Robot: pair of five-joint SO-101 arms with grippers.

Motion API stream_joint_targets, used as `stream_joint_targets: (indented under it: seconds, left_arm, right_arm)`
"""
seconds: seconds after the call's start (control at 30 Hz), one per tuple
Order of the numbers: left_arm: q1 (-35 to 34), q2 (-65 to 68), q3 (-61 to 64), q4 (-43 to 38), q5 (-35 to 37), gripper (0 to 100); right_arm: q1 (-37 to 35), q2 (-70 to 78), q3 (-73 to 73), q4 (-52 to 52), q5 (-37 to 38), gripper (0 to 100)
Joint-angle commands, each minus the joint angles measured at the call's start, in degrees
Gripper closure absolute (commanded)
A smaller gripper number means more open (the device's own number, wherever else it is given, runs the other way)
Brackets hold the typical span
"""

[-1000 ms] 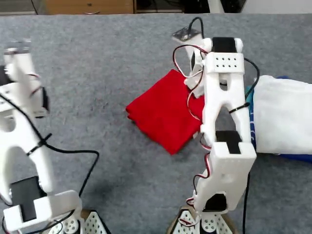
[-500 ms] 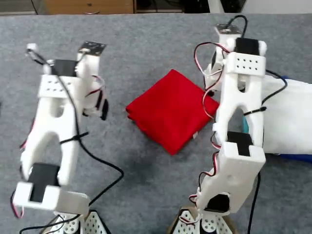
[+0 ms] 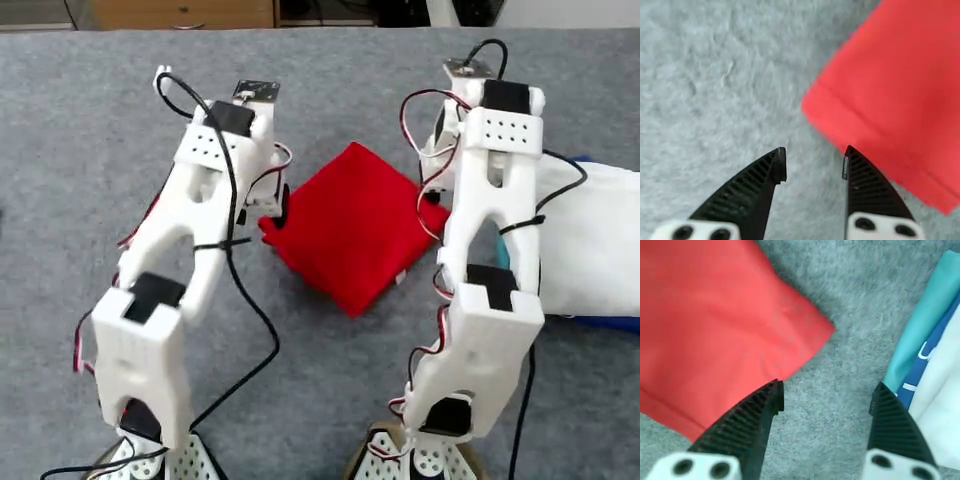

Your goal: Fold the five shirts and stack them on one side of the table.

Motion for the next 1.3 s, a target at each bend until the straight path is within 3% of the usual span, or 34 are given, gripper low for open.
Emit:
stream_joint_targets:
  seconds: [0.0, 0.57, 0.77, 1.1, 1.27]
  left_arm:
    - [0.70, 2.59, -6.68, -0.18, 0.88, 80]
    - [1.67, 19.91, -16.18, -0.35, 0.53, 80]
    - [5.36, 24.13, -21.27, 2.29, 0.53, 80]
    - [5.80, 29.76, -21.63, 2.64, 0.53, 81]
    - [5.98, 30.11, -22.07, 2.64, 0.53, 89]
  right_arm:
    - [0.92, -0.31, -0.04, 0.70, -0.35, 71.6]
    - [0.92, -0.13, -0.04, 0.70, 1.67, 71.6]
    - [0.92, -0.13, -0.04, 0.62, 1.67, 71.6]
    - [0.92, -0.13, -0.04, 0.62, 1.67, 71.6]
    - [1.19, -0.04, -0.04, 0.62, 1.67, 71.6]
